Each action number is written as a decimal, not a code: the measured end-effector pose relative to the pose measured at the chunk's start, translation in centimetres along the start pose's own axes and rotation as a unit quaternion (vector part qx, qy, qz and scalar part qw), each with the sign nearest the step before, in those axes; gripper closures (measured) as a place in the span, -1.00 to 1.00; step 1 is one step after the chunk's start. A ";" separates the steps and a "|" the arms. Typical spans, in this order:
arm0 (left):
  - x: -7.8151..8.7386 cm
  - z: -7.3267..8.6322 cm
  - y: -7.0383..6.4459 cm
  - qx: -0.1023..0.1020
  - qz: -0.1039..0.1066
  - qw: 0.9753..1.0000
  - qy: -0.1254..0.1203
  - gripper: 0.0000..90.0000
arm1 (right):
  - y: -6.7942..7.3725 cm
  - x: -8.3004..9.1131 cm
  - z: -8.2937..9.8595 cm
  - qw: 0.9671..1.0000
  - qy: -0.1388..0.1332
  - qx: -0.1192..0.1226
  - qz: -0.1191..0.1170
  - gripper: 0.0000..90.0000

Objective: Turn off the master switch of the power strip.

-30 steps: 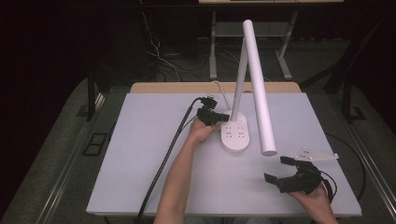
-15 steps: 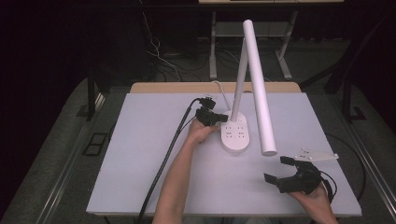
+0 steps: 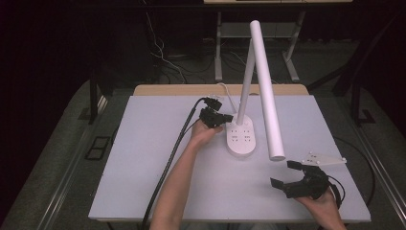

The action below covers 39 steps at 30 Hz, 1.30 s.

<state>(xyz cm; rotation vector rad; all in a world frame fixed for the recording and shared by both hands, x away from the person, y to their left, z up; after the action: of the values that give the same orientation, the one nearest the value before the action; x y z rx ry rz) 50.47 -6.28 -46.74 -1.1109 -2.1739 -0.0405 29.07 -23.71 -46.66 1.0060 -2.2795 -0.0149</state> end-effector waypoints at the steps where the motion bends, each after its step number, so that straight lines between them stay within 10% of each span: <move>1: 0.3 -0.1 -0.1 -0.003 0.001 1.000 -0.001 1.00 | 0.0 0.0 0.0 1.000 0.000 -0.001 0.000 -0.99; 16: 5.2 -1.5 -0.9 -0.025 0.006 0.999 -0.025 0.78 | -0.1 0.1 0.0 1.000 -0.002 -0.008 0.002 -0.99; 33: 10.7 -0.1 -1.5 -0.030 0.022 0.999 -0.028 -0.97 | -0.1 0.1 -0.1 1.000 -0.002 -0.006 0.002 -0.99; 39: 13.1 1.3 -1.2 -0.021 0.016 0.999 -0.046 -1.00 | 0.0 0.0 -0.1 1.000 -0.001 -0.004 0.002 -0.99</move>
<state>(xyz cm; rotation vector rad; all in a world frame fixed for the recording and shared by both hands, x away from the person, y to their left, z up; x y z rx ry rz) 43.67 2.56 -39.70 -1.1919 -2.2453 -0.0218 29.11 -23.73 -46.60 0.9983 -2.2816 -0.0248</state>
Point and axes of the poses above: each handheld gripper's, and its own axes: x roughly backward along the jaws, z roughly out of its underside, y roughly to its left, the point moved 9 cm from there along -x, roughly forward along the jaws, and after that the axes turned 2 degrees about -z, right-handed, at the moved point
